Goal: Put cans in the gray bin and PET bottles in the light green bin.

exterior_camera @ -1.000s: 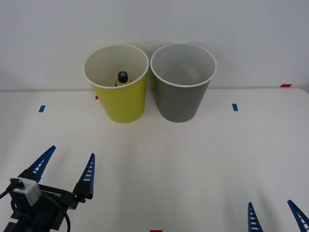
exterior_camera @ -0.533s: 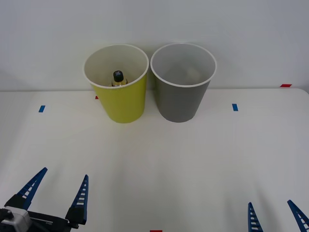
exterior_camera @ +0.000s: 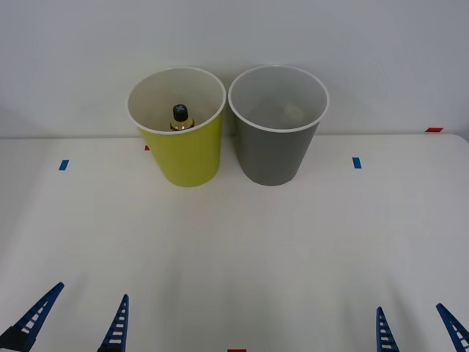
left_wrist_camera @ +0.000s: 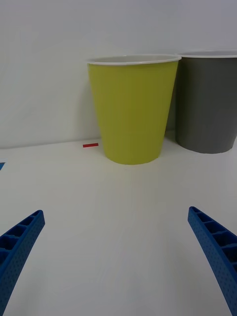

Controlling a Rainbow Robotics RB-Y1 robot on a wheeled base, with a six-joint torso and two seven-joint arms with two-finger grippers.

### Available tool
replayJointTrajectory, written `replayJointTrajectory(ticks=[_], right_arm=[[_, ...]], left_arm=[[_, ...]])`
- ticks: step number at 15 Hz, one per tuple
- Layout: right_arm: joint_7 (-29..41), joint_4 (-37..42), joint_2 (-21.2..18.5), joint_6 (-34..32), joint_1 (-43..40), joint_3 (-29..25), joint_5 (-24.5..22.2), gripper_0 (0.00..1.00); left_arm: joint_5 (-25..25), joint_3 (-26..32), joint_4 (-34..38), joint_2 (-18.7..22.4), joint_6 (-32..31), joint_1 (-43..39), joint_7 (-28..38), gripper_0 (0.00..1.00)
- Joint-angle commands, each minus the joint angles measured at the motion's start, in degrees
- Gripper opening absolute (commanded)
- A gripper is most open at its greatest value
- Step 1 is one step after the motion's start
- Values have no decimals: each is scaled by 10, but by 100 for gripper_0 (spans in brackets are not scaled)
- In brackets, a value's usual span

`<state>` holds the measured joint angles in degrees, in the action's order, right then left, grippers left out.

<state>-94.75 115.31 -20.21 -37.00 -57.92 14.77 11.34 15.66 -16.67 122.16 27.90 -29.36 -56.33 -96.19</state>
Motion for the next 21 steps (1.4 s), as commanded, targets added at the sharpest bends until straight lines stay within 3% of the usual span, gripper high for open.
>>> replayJointTrajectory(ticks=[1,21], right_arm=[[0,0,0,0,0,0,0,83],[0,0,0,0,0,0,0,82]], left_arm=[[1,2,0,0,0,-7,1,100],[5,3,-2,1,0,-8,0,100]])
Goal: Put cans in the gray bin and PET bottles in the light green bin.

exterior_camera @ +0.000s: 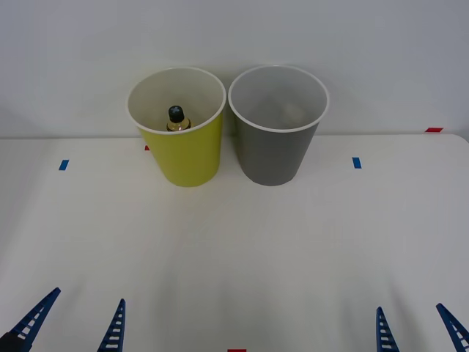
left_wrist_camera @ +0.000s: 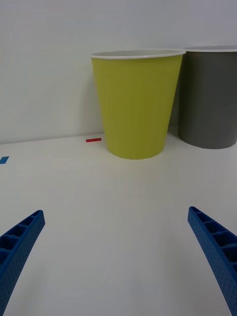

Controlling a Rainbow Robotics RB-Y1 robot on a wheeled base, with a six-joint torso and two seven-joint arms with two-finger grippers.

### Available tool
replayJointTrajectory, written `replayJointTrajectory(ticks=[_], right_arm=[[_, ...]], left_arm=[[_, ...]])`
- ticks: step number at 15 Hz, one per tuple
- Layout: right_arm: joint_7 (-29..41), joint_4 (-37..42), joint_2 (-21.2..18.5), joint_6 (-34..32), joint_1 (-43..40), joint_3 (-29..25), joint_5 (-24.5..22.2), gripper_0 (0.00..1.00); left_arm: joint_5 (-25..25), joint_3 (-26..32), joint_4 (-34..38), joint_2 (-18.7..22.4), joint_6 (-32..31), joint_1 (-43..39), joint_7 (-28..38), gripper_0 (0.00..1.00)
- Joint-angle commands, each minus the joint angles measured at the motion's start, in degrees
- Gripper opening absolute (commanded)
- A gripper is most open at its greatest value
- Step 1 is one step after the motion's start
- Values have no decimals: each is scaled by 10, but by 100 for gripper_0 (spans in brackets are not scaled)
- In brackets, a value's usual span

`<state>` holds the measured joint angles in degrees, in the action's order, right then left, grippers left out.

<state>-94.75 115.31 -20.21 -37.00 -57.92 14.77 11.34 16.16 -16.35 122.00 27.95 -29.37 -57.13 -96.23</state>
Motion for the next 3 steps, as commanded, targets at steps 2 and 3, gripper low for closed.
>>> replayJointTrajectory(ticks=[2,3], right_arm=[[0,0,0,0,0,0,0,82],[0,0,0,0,0,0,0,82]], left_arm=[[0,0,0,0,0,0,0,100],[0,0,0,0,0,0,0,100]])
